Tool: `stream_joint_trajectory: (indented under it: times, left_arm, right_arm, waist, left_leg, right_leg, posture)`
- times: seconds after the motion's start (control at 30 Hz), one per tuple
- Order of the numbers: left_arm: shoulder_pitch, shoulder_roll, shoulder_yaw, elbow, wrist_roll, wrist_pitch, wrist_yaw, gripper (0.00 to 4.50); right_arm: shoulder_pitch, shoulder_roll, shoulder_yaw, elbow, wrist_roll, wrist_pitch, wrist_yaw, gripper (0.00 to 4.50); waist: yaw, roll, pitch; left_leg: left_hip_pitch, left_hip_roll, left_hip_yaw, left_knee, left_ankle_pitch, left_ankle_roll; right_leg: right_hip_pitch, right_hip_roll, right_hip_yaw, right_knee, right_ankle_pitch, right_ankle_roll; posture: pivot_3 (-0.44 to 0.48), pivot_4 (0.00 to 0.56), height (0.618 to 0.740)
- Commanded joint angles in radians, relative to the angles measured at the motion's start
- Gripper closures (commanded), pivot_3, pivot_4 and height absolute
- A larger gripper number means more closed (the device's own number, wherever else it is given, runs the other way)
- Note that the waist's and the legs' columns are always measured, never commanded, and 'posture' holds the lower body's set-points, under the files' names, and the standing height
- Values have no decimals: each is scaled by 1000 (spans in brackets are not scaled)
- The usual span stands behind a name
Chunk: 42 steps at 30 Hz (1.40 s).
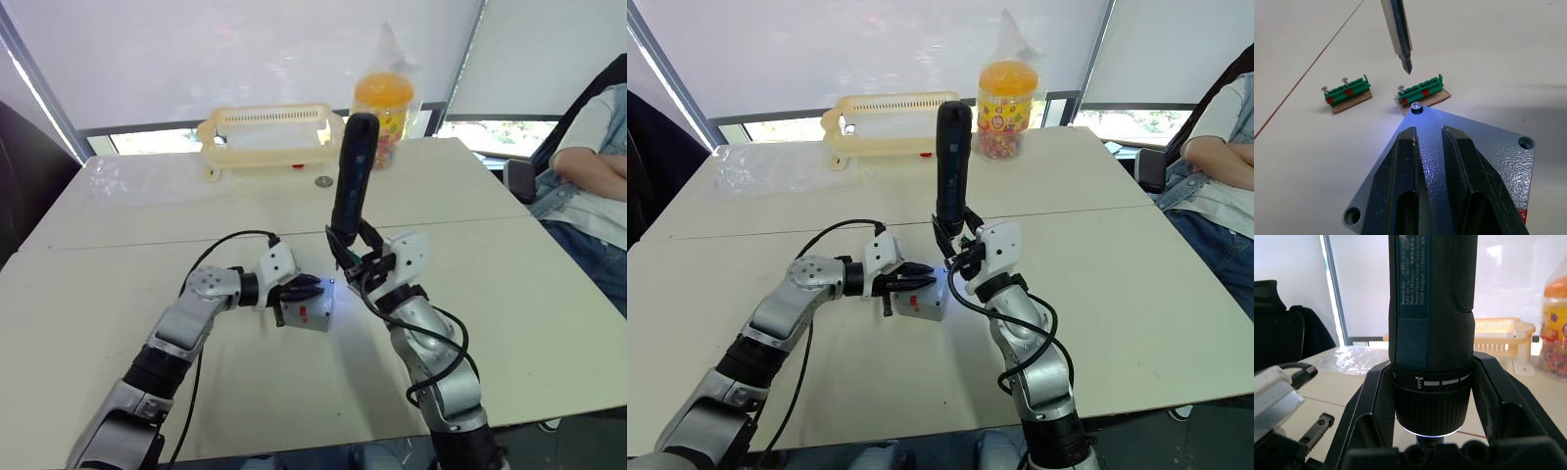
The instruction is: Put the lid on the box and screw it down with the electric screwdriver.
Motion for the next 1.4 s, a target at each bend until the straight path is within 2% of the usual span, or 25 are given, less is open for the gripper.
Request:
stream_joint_trajectory:
  times: [0.03, 0.53, 0.9, 1.4]
  left_arm:
    - [38, 28, -39, 50, 54, 31, -1, 3723]
    - [43, 33, -39, 41, 47, 38, -2, 3723]
    - [45, 30, -41, 42, 47, 36, -3, 3723]
    - [49, 30, -43, 38, 48, 38, -2, 3723]
  right_arm:
    - [-11, 24, 10, -15, 10, -56, 1, 2693]
    - [12, 16, 16, 30, -2, -104, -3, 2693]
    - [-9, 24, 9, -73, 15, -51, -34, 2693]
    - [9, 32, 25, -14, 5, -82, -27, 2693]
  waist:
    - [0, 0, 0]
    - [0, 0, 0]
    - [0, 0, 0]
    - [0, 0, 0]
  left_leg:
    - [0, 0, 0, 0, 0, 0]
    - [0, 0, 0, 1, 0, 0]
    - [1, 0, 0, 1, 0, 0]
    - [1, 0, 0, 1, 0, -1]
  right_leg:
    - [0, 0, 0, 0, 0, 0]
    - [0, 0, 0, 2, 0, 0]
    - [-1, 0, 0, 3, 0, 0]
    - [-1, 0, 0, 5, 0, 1]
  posture:
    - [0, 150, 740]
    - [0, 150, 740]
    - [0, 150, 740]
    - [0, 150, 740]
